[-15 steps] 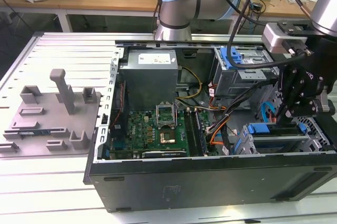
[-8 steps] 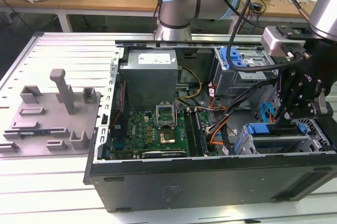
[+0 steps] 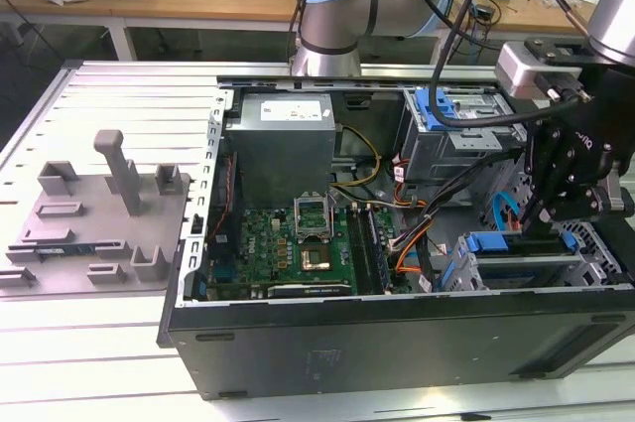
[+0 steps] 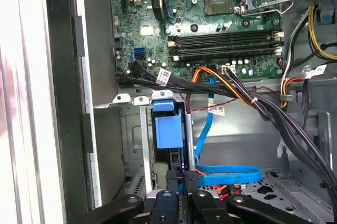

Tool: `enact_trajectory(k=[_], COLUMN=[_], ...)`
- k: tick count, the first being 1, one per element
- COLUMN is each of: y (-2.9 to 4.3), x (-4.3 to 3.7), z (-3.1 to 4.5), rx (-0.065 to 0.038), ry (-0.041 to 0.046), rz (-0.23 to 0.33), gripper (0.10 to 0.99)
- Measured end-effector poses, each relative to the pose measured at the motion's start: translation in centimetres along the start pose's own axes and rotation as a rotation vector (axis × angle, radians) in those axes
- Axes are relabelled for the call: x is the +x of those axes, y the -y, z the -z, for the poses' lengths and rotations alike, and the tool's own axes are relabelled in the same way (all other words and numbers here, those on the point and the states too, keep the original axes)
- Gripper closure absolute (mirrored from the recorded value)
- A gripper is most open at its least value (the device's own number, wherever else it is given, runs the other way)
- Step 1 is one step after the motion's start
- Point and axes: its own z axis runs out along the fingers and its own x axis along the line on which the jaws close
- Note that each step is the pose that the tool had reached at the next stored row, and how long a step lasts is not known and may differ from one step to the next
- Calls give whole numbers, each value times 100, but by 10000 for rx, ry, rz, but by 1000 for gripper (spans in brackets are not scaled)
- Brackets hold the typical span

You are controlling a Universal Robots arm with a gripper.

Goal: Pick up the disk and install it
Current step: 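Insert the second disk wire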

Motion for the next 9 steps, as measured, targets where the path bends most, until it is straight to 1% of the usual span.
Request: enact_trajectory(k=[9], y=[-1], x=[-8], z=[1], rx=[0], ry=[-7], rz=[2], gripper=[925])
